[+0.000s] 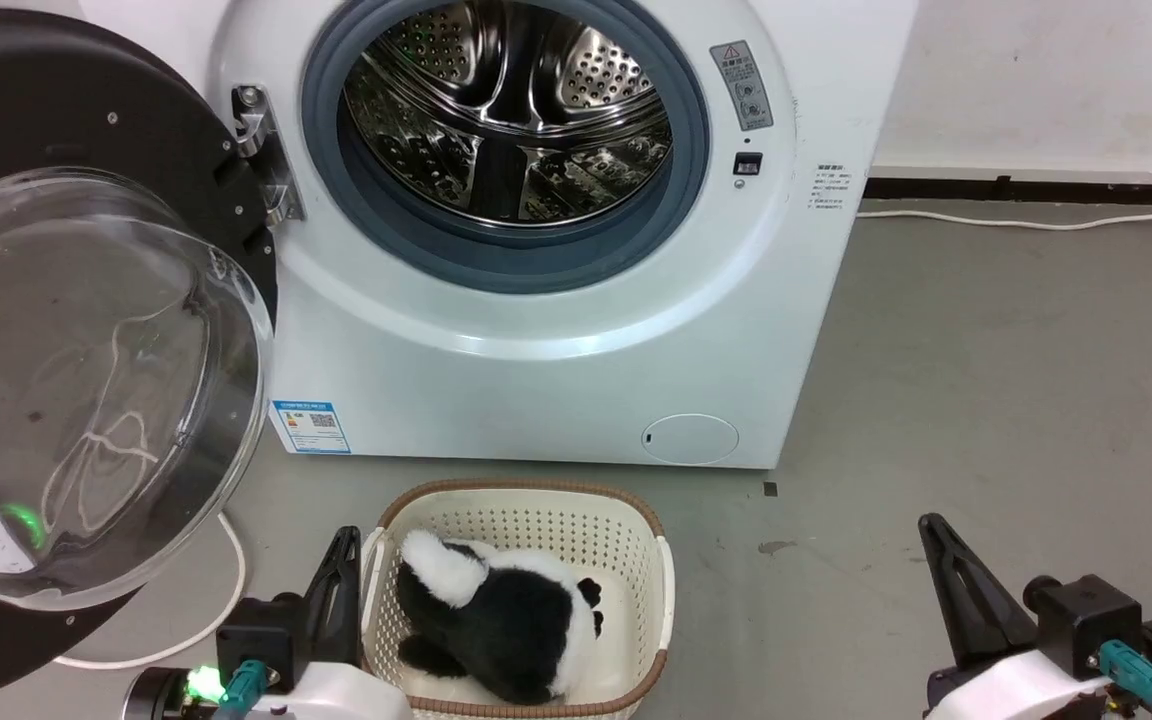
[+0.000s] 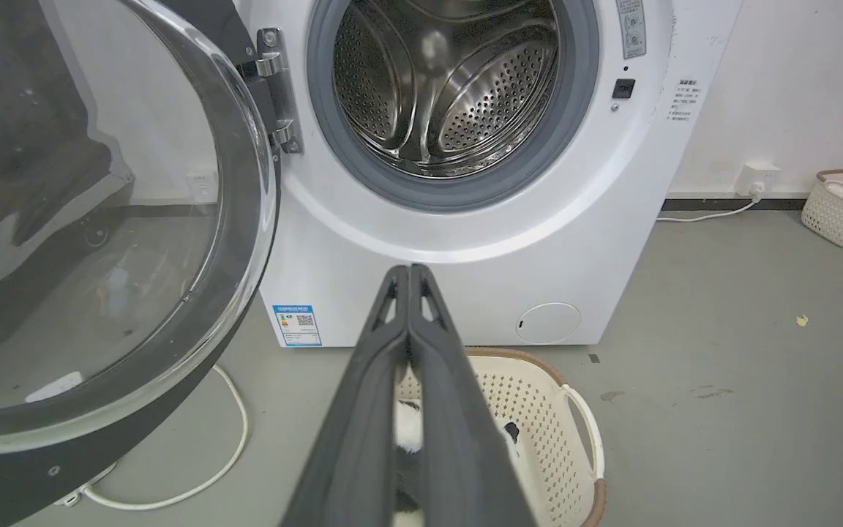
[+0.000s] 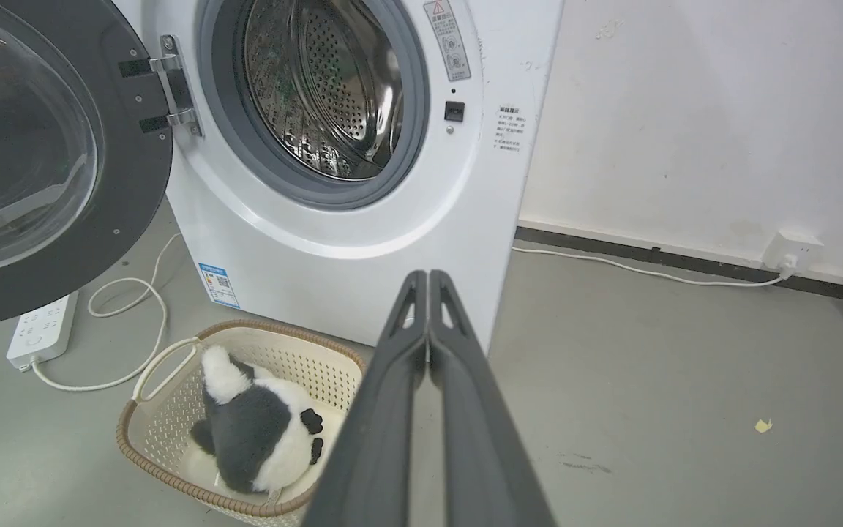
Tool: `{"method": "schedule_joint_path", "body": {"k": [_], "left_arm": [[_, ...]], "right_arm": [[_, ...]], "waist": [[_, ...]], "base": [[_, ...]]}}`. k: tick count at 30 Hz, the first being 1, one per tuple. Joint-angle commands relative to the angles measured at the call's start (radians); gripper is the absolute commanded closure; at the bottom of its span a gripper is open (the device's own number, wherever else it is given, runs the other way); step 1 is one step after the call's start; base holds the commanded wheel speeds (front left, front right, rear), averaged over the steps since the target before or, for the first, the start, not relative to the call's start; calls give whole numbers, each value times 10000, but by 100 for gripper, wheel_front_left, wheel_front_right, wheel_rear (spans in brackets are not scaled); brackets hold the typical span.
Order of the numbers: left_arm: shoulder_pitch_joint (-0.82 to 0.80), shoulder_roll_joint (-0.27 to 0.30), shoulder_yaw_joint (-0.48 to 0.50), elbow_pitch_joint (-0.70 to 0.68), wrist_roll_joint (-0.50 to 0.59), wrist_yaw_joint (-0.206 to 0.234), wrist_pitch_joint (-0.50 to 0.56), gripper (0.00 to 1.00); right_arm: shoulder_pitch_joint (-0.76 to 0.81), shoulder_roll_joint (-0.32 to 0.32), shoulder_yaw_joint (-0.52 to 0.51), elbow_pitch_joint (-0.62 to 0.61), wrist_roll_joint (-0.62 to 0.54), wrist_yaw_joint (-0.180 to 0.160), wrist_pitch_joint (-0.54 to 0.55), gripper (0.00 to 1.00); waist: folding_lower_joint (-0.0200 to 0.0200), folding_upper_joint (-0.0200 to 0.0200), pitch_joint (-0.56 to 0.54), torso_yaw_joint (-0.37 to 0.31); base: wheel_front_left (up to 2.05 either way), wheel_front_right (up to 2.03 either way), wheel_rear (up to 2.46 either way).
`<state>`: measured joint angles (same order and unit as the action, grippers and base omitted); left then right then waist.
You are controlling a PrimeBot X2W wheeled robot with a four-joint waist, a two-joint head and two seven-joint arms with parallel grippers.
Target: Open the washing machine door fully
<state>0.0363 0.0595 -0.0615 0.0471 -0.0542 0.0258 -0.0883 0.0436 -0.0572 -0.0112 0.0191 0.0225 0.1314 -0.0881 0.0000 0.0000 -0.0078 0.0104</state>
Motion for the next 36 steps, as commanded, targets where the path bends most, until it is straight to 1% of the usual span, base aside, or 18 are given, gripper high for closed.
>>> {"method": "schedule_joint_path", "body": {"k": [1, 36], "left_arm": [[-165, -12, 60, -83, 90, -46, 79, 100], [-346, -86, 567, -438, 503, -240, 815, 100]], "right_arm": [[-196, 47, 23, -78, -56, -5, 73, 100], [-415, 68, 105, -181, -211, -7, 812, 100]], "waist": [[0, 0, 3, -4], [0, 0, 72, -95]], "base": [[0, 0, 0], [0, 0, 0]]}}
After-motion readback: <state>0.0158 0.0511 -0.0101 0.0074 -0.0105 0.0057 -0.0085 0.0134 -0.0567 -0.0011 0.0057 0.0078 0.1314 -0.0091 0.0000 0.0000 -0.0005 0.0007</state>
